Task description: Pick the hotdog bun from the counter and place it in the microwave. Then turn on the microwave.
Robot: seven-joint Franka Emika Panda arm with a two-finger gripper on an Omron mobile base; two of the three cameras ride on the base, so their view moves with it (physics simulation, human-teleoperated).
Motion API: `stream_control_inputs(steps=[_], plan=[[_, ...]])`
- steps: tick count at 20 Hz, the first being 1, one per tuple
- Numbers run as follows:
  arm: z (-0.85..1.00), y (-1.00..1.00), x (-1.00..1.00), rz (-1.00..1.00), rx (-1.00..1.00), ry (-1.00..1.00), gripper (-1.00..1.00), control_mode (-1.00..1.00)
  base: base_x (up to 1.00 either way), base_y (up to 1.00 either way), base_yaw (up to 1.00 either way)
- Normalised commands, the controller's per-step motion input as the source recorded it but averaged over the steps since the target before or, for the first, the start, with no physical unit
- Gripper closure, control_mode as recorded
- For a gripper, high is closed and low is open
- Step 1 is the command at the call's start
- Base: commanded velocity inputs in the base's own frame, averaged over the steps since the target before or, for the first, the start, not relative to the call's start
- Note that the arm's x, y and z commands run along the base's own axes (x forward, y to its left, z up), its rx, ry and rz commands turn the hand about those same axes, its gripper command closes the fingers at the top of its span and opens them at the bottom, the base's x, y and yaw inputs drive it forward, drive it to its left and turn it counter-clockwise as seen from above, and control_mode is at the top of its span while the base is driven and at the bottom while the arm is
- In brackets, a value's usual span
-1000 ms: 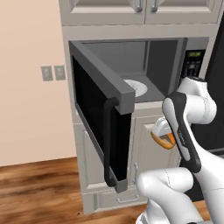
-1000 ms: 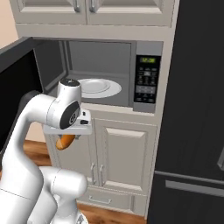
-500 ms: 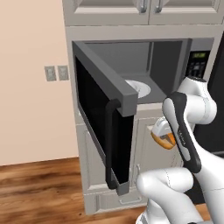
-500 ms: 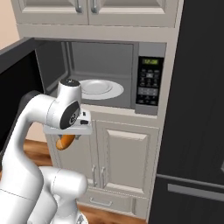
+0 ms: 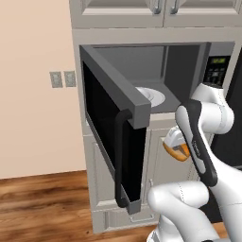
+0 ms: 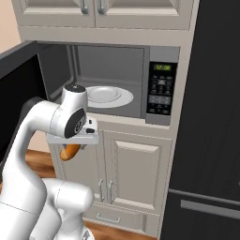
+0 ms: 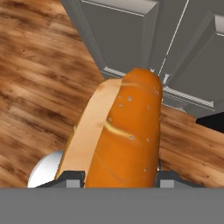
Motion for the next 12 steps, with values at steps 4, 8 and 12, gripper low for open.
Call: stream_control_inputs(steps=[4,8,12], plan=[[0.0,0.0,0.0,0.0,0.0,0.0,1.0,1.0,0.06,0.0,0.0],[0.0,0.0,0.0,0.0,0.0,0.0,1.0,1.0,0.14,0.0,0.0],[0.0,0.0,0.0,0.0,0.0,0.0,1.0,1.0,0.06,0.0,0.0]])
